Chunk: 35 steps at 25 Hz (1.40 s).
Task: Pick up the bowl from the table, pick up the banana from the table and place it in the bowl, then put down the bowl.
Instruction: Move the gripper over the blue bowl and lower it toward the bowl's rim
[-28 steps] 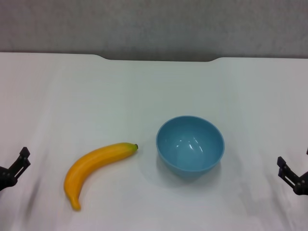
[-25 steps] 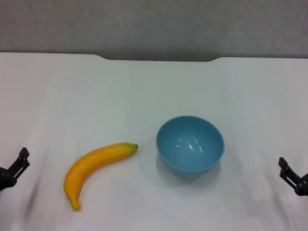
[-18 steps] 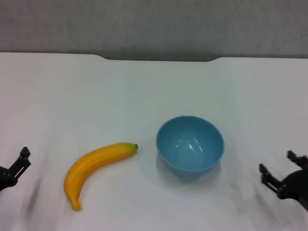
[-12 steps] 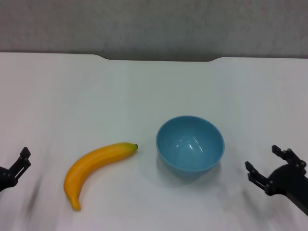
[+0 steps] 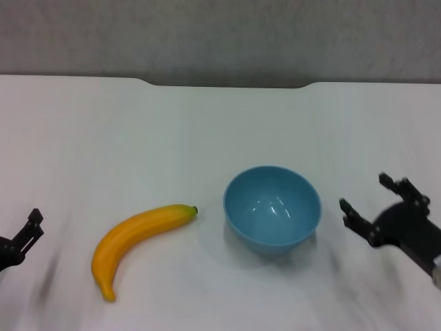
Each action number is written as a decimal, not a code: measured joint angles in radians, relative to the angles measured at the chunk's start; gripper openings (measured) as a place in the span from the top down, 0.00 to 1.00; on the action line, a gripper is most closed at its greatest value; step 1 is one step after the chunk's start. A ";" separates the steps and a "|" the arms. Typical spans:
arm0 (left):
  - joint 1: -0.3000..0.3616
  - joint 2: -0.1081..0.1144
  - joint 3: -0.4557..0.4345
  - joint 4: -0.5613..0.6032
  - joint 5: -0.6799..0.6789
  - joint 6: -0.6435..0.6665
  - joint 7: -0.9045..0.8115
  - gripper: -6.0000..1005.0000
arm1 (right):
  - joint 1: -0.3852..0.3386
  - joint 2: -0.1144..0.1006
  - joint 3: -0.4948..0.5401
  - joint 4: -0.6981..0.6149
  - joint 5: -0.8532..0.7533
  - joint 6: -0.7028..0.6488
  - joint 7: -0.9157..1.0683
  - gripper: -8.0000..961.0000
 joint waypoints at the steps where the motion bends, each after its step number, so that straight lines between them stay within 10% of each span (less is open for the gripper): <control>1: -0.001 0.001 0.000 -0.001 0.001 0.000 -0.004 0.11 | 0.001 0.000 0.001 0.033 -0.002 -0.036 0.000 0.11; 10: -0.048 0.021 0.039 -0.018 0.022 0.022 -0.158 0.11 | 0.009 -0.001 -0.010 0.337 -0.021 -0.501 0.025 0.12; 18: 0.002 0.031 0.029 -0.320 0.258 0.310 -0.364 0.11 | 0.094 -0.004 -0.012 0.495 -0.018 -0.860 0.065 0.12; 25: 0.074 0.031 0.024 -0.675 0.735 0.647 -0.841 0.11 | 0.225 -0.006 -0.027 0.555 0.083 -1.157 0.063 0.12; 35: 0.034 0.030 -0.048 -0.832 1.530 0.647 -1.561 0.11 | 0.371 -0.002 0.060 0.564 0.236 -1.480 0.078 0.11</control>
